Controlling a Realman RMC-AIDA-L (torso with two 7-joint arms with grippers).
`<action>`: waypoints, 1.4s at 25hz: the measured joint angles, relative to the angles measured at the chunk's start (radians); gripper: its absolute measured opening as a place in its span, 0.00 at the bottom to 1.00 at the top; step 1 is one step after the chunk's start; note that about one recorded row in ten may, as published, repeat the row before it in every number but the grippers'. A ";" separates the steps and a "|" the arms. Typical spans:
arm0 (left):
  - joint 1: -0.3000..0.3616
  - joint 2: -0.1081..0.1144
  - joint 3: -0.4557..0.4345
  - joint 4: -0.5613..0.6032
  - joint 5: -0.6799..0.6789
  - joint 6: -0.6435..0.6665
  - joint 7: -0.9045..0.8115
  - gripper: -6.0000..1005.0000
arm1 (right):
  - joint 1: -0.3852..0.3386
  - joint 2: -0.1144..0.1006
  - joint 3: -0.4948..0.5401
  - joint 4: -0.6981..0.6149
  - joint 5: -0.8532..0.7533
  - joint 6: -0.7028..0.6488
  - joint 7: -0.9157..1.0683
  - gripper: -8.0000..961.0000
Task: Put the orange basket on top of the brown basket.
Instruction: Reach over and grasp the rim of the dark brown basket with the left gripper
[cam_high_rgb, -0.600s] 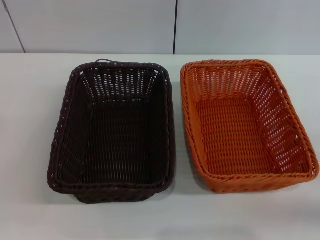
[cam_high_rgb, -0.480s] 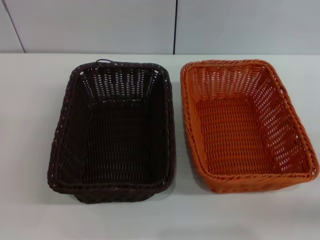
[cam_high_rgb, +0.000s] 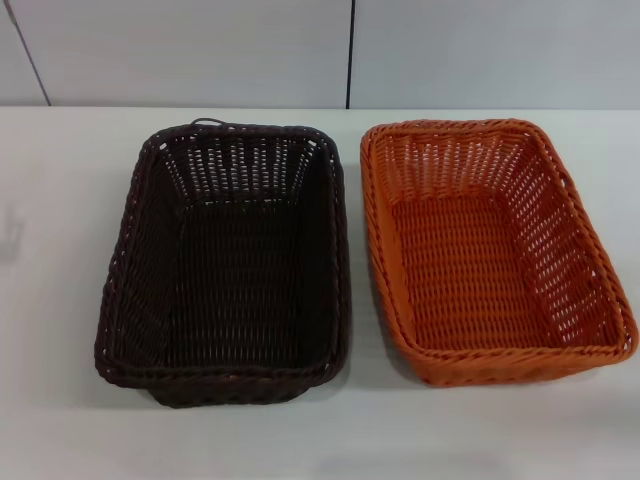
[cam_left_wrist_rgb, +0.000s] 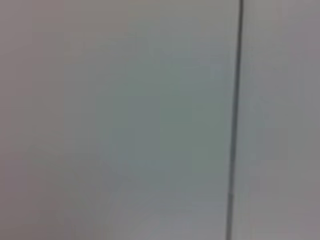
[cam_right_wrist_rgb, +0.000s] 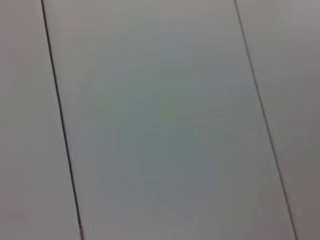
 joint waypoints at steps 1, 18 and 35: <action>0.023 0.023 -0.003 -0.116 0.025 -0.120 0.006 0.75 | 0.005 -0.003 0.002 -0.003 0.000 -0.025 0.000 0.82; 0.164 0.005 -0.212 -1.320 0.211 -1.630 0.177 0.75 | 0.026 -0.010 0.038 -0.007 -0.002 -0.131 0.000 0.82; -0.026 -0.035 -0.148 -1.413 0.228 -2.205 0.145 0.76 | 0.039 -0.012 0.044 0.028 -0.008 -0.143 0.000 0.82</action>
